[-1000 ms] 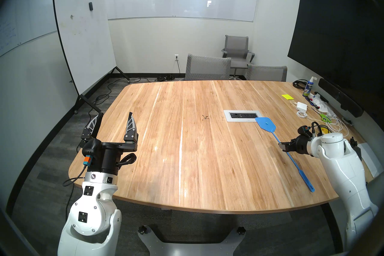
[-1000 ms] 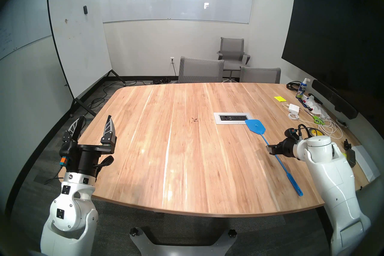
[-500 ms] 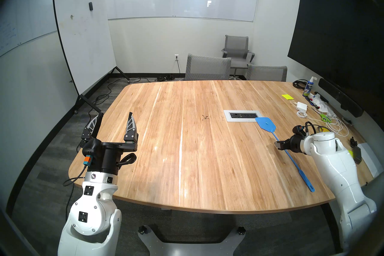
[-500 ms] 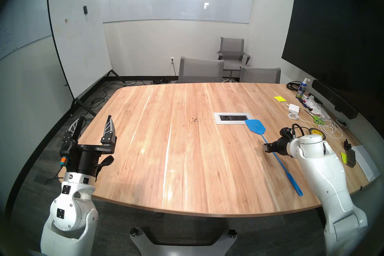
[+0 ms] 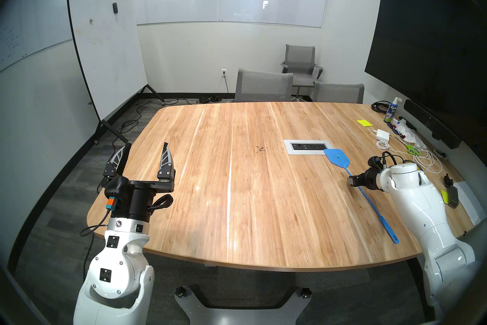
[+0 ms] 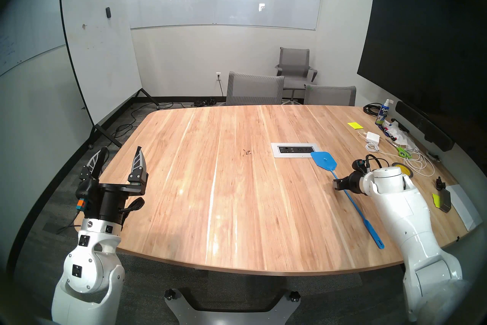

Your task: Swat a bug on table

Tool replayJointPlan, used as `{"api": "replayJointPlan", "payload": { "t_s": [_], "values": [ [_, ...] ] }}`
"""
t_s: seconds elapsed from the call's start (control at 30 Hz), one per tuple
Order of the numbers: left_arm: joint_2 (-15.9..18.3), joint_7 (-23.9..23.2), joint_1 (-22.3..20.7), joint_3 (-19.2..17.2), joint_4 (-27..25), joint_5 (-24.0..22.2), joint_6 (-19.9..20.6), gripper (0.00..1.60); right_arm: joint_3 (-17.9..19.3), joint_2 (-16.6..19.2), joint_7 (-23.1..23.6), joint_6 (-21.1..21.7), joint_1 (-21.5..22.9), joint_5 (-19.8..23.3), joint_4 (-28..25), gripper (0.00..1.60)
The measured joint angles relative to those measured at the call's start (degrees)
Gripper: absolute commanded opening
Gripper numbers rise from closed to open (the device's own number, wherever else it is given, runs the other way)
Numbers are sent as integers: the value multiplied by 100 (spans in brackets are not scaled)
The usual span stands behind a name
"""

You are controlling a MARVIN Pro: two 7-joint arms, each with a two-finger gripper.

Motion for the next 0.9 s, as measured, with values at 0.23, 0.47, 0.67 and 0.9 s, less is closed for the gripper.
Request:
{"api": "replayJointPlan", "payload": {
  "t_s": [0.23, 0.47, 0.67, 0.9],
  "values": [
    [0, 0, -3, 0, 3, 0, 0, 160, -152, -190, -2, -28, 408, -162, 436, 160],
    [-1, 0, -6, 0, 5, 0, 0, 160, -266, -354, 95, -36, 775, -296, 882, 160],
    [-1, 0, -8, 0, 6, 0, 0, 160, -338, -469, 186, -35, 1065, -401, 1252, 124],
    [-1, 0, -9, 0, 6, 0, 0, 160, -433, -588, 301, -26, 1422, -538, 1742, 77]
  ]
}}
